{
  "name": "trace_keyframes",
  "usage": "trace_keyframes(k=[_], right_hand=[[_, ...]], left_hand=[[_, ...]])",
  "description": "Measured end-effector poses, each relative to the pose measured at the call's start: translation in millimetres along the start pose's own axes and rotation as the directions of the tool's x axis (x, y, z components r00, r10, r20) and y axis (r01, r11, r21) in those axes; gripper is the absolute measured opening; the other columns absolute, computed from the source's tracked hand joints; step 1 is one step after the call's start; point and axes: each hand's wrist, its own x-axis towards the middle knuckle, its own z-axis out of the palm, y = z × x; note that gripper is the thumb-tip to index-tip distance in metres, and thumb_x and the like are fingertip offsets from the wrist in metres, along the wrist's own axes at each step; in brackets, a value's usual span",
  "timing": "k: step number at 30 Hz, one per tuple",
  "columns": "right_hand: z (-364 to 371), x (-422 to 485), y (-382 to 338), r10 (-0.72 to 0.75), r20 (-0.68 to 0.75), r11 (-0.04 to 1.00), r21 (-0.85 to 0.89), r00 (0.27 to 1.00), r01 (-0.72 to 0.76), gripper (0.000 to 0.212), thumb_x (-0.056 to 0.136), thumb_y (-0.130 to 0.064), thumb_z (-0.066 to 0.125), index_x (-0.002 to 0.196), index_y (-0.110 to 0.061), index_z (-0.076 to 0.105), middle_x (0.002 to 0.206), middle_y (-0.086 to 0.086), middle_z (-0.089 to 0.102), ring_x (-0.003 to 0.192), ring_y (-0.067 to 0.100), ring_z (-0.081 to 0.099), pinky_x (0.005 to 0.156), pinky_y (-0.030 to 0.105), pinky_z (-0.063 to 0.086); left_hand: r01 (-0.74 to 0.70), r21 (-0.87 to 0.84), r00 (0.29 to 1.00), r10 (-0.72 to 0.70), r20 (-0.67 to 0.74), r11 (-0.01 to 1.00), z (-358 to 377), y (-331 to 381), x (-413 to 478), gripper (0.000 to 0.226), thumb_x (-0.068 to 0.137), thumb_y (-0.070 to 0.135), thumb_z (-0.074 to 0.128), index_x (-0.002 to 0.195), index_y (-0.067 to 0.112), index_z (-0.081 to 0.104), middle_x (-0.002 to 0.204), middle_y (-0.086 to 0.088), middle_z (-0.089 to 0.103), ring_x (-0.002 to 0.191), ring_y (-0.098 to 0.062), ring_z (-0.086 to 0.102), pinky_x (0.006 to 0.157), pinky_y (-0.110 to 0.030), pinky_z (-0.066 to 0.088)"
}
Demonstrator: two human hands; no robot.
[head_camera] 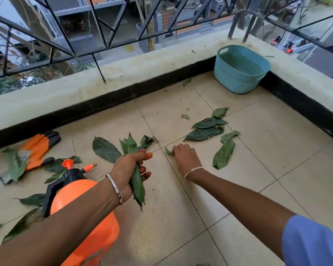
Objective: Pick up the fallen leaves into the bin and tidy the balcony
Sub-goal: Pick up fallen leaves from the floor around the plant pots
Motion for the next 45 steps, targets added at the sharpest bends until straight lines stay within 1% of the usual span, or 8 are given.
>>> trace_keyframes(k=[7, 12, 17, 25, 32, 38, 41, 45], right_hand=[[-19, -48, 45, 0.195, -0.154, 0.875, 0.474, 0.969, -0.101, 0.009, 0.088, 0.0, 0.048, 0.089, -0.006, 0.055, 0.093, 0.009, 0.049, 0.073, 0.024, 0.045, 0.06, 0.03, 0.032], [-54, -43, 101, 0.681, -0.15, 0.646, 0.583, 0.716, -0.492, 0.015, 0.094, -0.022, 0.051, 0.094, -0.009, 0.057, 0.086, 0.008, 0.054, 0.082, 0.032, 0.057, 0.064, 0.031, 0.033], [-53, -36, 125, 0.746, 0.102, 0.586, 0.368, 0.658, -0.722, 0.084, 0.079, -0.062, 0.066, 0.138, -0.01, 0.037, 0.13, 0.014, 0.047, 0.117, 0.038, 0.053, 0.09, 0.043, 0.046], [-28, -45, 112, 0.624, -0.008, 0.707, 0.431, 0.781, -0.56, 0.016, 0.097, -0.01, 0.046, 0.111, -0.002, 0.046, 0.1, 0.017, 0.056, 0.081, 0.026, 0.049, 0.065, 0.031, 0.033], [-58, -38, 154, 0.806, -0.154, 0.462, 0.768, 0.571, -0.444, 0.044, 0.086, 0.013, 0.043, 0.125, -0.008, 0.041, 0.118, 0.015, 0.049, 0.098, 0.027, 0.052, 0.08, 0.034, 0.043], [-67, -3, 177, 0.645, -0.022, 0.679, 0.475, 0.764, -0.56, 0.075, 0.087, 0.009, 0.05, 0.153, -0.012, 0.02, 0.142, 0.022, 0.037, 0.12, 0.039, 0.048, 0.1, 0.042, 0.039], [-53, 5, 178, 0.498, 0.01, 0.839, 0.247, 0.867, -0.484, 0.044, 0.096, -0.006, 0.049, 0.139, -0.009, 0.04, 0.129, 0.018, 0.044, 0.106, 0.04, 0.056, 0.09, 0.044, 0.045], [-39, -2, 170, 0.508, 0.056, 0.818, 0.28, 0.86, -0.502, 0.031, 0.096, -0.026, 0.058, 0.12, -0.007, 0.049, 0.115, 0.015, 0.049, 0.095, 0.037, 0.057, 0.079, 0.037, 0.044]], left_hand=[[0.01, 0.018, 0.998, -0.011, 0.062, 1.0, 25, -5, -4, 0.024, 0.08, 0.004, 0.071, 0.102, 0.012, 0.065, 0.065, 0.001, 0.044, 0.05, -0.011, 0.04, 0.048, -0.025, 0.049], [0.027, 0.044, 0.995, -0.031, 0.1, 0.999, 43, -10, -6, 0.023, 0.082, 0.005, 0.07, 0.103, 0.011, 0.065, 0.064, 0.001, 0.044, 0.05, -0.011, 0.039, 0.049, -0.024, 0.049], [0.046, 0.023, 0.99, -0.048, 0.129, 0.999, 56, -6, -6, 0.018, 0.083, 0.007, 0.069, 0.099, 0.014, 0.066, 0.063, 0.002, 0.043, 0.05, -0.01, 0.038, 0.052, -0.025, 0.046], [0.085, 0.005, 0.985, -0.085, 0.151, 0.996, 65, -7, 5, 0.017, 0.082, 0.007, 0.07, 0.097, 0.015, 0.066, 0.057, 0.003, 0.044, 0.043, -0.01, 0.038, 0.047, -0.023, 0.047], [0.091, 0.002, 0.98, -0.09, 0.176, 0.996, 71, -4, 11, 0.011, 0.082, 0.01, 0.071, 0.087, 0.016, 0.064, 0.058, 0.003, 0.043, 0.048, -0.01, 0.035, 0.048, -0.024, 0.047], [0.094, 0.006, 0.978, -0.093, 0.187, 0.996, 76, -7, 12, 0.009, 0.081, 0.01, 0.072, 0.084, 0.015, 0.066, 0.059, 0.002, 0.045, 0.047, -0.011, 0.037, 0.047, -0.025, 0.046], [0.098, 0.012, 0.976, -0.098, 0.193, 0.995, 74, -7, 13, 0.008, 0.081, 0.01, 0.072, 0.083, 0.015, 0.066, 0.059, 0.002, 0.045, 0.047, -0.011, 0.037, 0.048, -0.024, 0.046], [0.111, -0.001, 0.976, -0.109, 0.191, 0.994, 67, -6, 14, 0.01, 0.082, 0.009, 0.071, 0.08, 0.016, 0.065, 0.058, 0.002, 0.043, 0.045, -0.01, 0.036, 0.047, -0.023, 0.046]])
